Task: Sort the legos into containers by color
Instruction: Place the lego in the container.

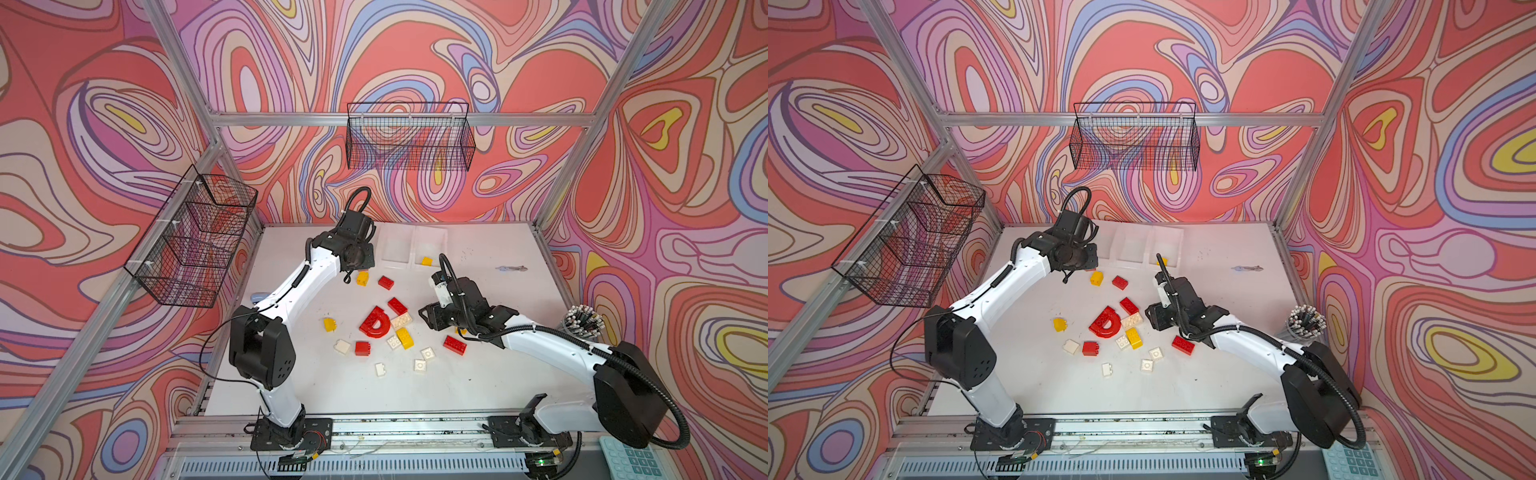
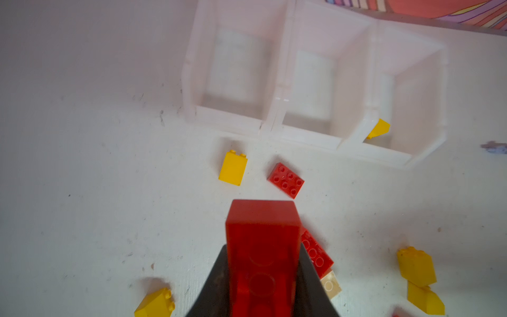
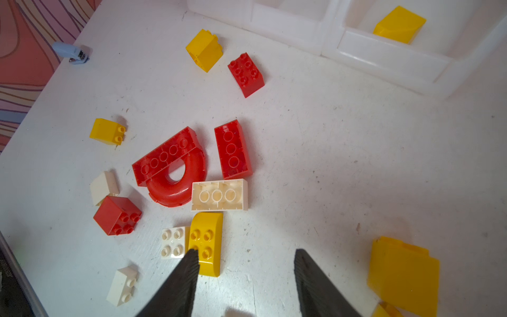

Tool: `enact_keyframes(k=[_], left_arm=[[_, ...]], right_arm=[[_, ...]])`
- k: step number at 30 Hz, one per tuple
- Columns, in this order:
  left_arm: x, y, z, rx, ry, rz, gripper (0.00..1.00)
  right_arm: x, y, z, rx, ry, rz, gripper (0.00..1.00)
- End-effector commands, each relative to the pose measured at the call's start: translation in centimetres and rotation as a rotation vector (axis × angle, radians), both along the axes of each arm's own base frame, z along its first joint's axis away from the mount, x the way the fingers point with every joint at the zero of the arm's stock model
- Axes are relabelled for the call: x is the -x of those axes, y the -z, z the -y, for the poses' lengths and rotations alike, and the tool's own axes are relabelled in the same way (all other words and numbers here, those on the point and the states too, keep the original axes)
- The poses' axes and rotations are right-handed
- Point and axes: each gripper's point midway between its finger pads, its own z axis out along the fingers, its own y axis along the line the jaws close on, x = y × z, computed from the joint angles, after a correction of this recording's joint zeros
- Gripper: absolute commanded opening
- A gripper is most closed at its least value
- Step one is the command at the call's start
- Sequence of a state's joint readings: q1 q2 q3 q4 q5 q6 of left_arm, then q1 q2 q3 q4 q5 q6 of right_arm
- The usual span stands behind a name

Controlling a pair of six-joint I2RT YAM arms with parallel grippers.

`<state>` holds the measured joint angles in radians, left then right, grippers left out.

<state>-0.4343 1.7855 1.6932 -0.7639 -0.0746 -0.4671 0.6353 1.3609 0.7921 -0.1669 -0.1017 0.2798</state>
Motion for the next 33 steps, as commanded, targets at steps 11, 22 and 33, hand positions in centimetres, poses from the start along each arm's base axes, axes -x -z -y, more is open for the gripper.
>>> enact_keyframes(k=[11,22,33], left_arm=[[-5.7,0.9,8.6,0.105,0.145,-0.029,0.1],[-10.5,4.7,12.8,0.204,0.175,0.021,0.1],[-13.6,9.2,12.9,0.168,0.13,0.055,0.09]], right_arm=[[0.6,1.4,0.6,0.03,0.022,0.01,0.58],[1.7,1.7,0.2,-0.006,0.003,0.023,0.58],[2.9,0.7,-1.1,-0.054,-0.032,0.051,0.57]])
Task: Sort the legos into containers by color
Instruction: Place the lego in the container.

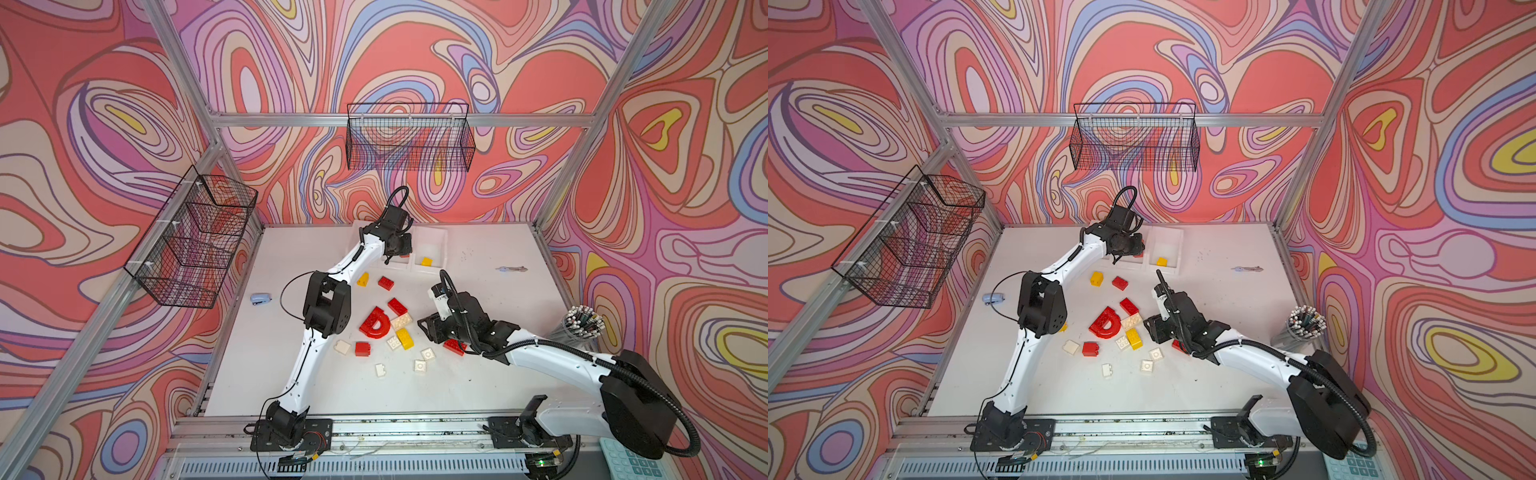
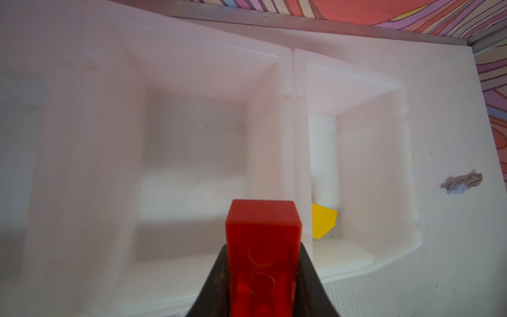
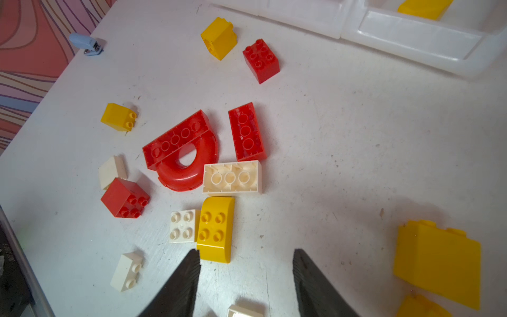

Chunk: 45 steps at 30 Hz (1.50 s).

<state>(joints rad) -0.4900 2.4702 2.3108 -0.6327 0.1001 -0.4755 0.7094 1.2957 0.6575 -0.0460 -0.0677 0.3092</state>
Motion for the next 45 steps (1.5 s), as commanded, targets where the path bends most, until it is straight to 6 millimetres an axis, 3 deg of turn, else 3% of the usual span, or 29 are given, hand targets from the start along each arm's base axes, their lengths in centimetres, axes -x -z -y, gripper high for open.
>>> enact_keyframes(k=[1,6,11,15,23,28,34,38,41,45], left_arm=[[-1.8,-0.8,0.0,0.014,-0.037,0.06,0.09],[-2.5,-0.3,-0.4,0.005,-0.051,0.069,0.13],[-2.7,-0.3,-0.6,-0.007,-0.048,0.077,0.36],[-2.8,-0.9,-0.6,-0.012,-0.046,0.093,0.44],[-2.5,-4.5,-1.3,-0.032,-0.033,0.15,0.56],[-1.5,-8.5,-1.9,-0.035,-0.015,0.21,0.57],[1.2,-14.6,-3.5,-0.027,-0.006,0.283,0.58],[4.2,-18.1,-5.2,-0.026,-0.012,0.32,0.58],[6.8,-20.0,-6.7,-0.024,-0.02,0.329,0.58],[10.5,-20.2,-9.2,-0.052,-0.054,0.284,0.58]], right_arm=[[0.4,-0.5,-0.4,-0.025,-0.006,0.01,0.57],[0.6,-0.2,-0.4,-0.019,-0.01,0.002,0.57],[0.6,-0.6,-0.5,-0.028,-0.01,0.004,0.57],[0.5,-0.9,-0.7,-0.028,-0.013,0.004,0.57],[0.3,-0.8,-0.8,-0.004,-0.015,-0.008,0.57],[-0.4,-1.7,-0.6,0.028,0.0,0.007,0.58],[-1.1,-1.7,-0.3,0.103,0.01,-0.001,0.6],[-1.4,-2.2,-0.1,0.132,0.014,0.006,0.61],[-1.6,-2.2,-0.3,0.144,0.007,0.001,0.61],[-1.5,-1.3,-0.9,0.155,-0.016,-0.033,0.62]])
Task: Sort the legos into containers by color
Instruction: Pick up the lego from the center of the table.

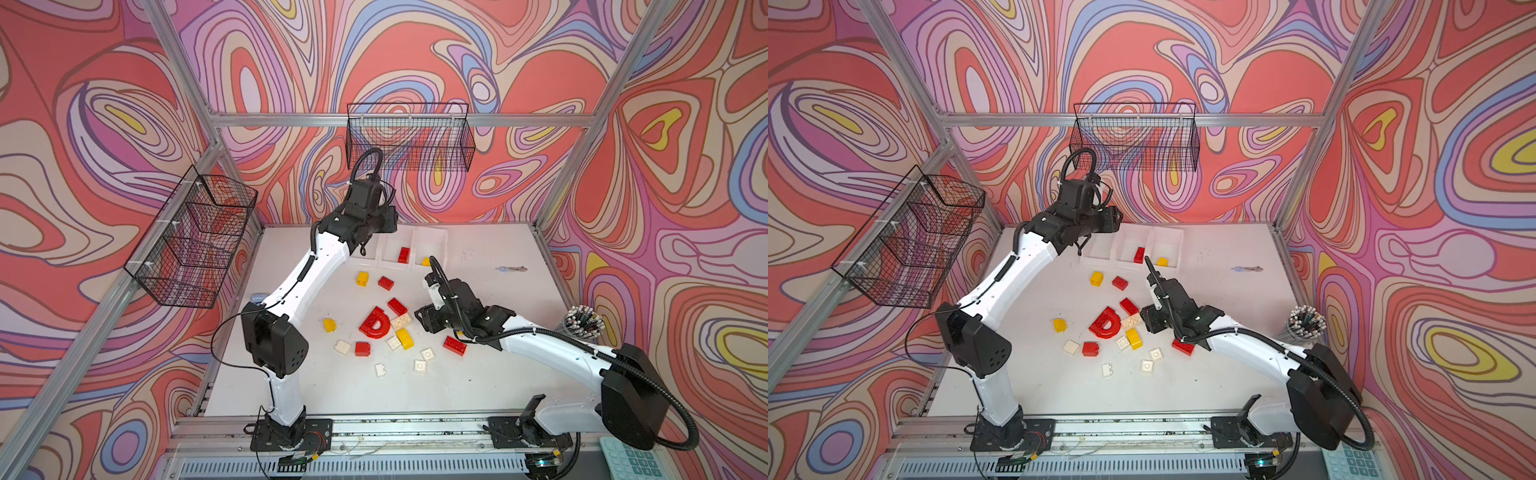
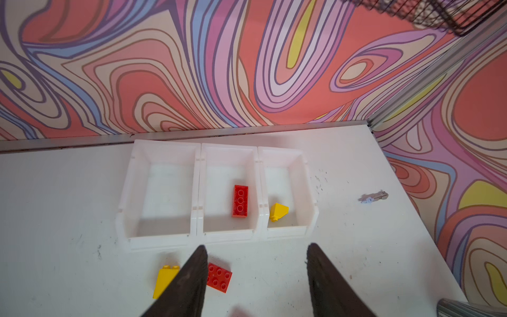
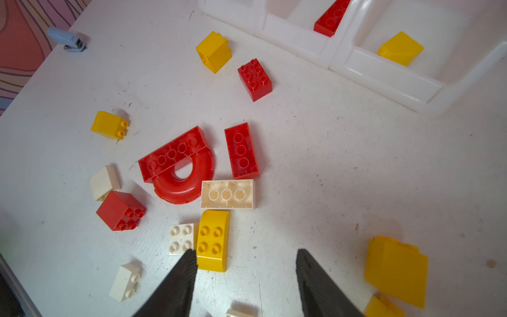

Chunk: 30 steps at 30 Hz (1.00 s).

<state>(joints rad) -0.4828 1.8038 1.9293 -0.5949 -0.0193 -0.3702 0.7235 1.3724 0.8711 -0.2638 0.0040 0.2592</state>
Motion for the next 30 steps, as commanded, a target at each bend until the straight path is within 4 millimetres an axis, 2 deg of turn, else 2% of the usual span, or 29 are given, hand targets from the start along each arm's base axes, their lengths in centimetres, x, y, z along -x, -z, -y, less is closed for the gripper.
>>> enact_keyframes(k=[1,2,4,6,11,17,22,28,30], left_arm=[[3.0,2.3,-2.5,-0.064,-0.041,-0.093,0.58],[4.0,2.6,-3.1,-0.075,-0.044,-0.109,0.58],[5.7,3.5,-4.3,-0.108,-0.048,-0.141,0.58],[7.5,4.2,-5.5,-0.142,-0.055,-0.166,0.58],[11.7,5.2,-8.2,-0.18,-0.065,-0.177,0.6],[15.2,7.0,-11.5,-0.263,-0.109,-0.187,0.62],[17.1,9.0,-14.2,-0.37,-0.147,-0.212,0.63],[18.6,11.6,-15.5,-0.354,-0.167,-0.213,0.65],[18.8,12.0,-15.3,-0.338,-0.162,-0.221,0.65]], right_arm=[[0.3,1.4,-0.4,0.045,-0.029,-0.043,0.62],[0.5,2.0,-0.7,0.055,-0.034,-0.055,0.68],[0.7,3.1,-1.0,0.08,-0.042,-0.07,0.9],[1.0,3.8,-1.5,0.108,-0.057,-0.064,0.93],[1.3,5.4,-2.7,0.138,-0.072,-0.069,0.95],[1.3,6.6,-4.1,0.202,-0.095,-0.064,0.95],[0.7,6.9,-4.5,0.226,-0.092,-0.065,0.96],[0.0,7.8,-5.0,0.25,-0.083,-0.074,0.95],[0.0,8.0,-5.3,0.252,-0.087,-0.08,0.94]])
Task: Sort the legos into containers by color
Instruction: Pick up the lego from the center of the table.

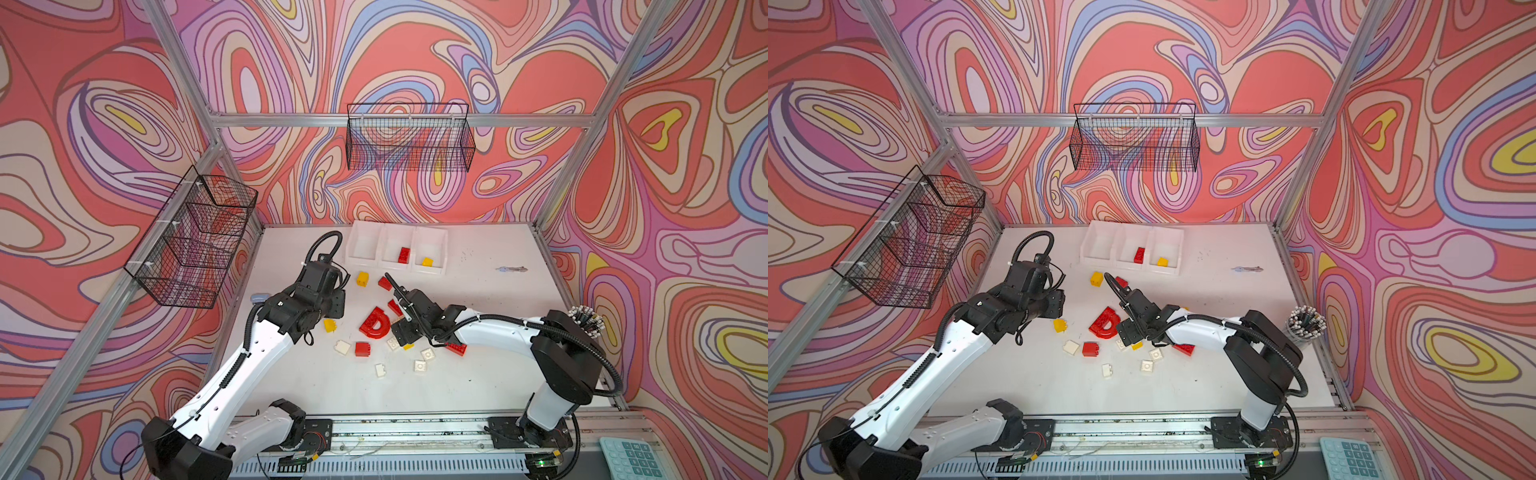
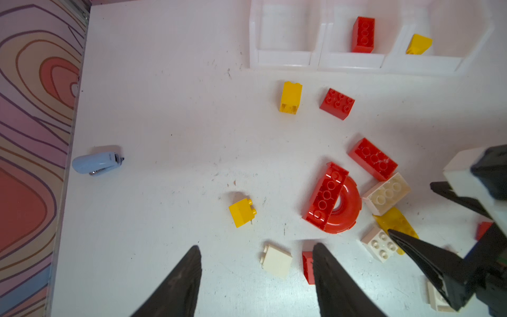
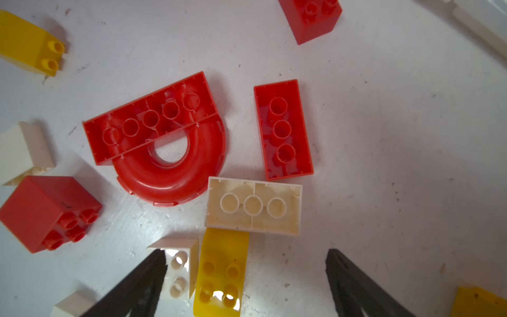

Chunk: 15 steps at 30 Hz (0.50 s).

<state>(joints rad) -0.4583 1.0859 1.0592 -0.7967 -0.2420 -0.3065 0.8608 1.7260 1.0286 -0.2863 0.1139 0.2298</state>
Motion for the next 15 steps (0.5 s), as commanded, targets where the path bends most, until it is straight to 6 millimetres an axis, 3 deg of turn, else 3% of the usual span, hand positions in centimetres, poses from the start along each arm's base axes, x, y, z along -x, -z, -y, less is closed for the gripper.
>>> enact_keyframes(k=[1,8,15], left_arm=[[-0.1,0.1,-0.3,0.005,-0.013,0.014,0.65],[0.1,0.1,-0.5,0.004,-0.014,0.019,0.65],[0.1,0.2,-0.5,0.0,-0.011,0.02,0.65]], right_arm=[[-0.3,0.2,-0.4,0.027,0.001,0.006,0.92],[-0.7,1.8,-0.5,0.069,0.009,-0.014,0.81],[-1.2,2.4,-0.6,0.089,0.016,-0.006,0.91]])
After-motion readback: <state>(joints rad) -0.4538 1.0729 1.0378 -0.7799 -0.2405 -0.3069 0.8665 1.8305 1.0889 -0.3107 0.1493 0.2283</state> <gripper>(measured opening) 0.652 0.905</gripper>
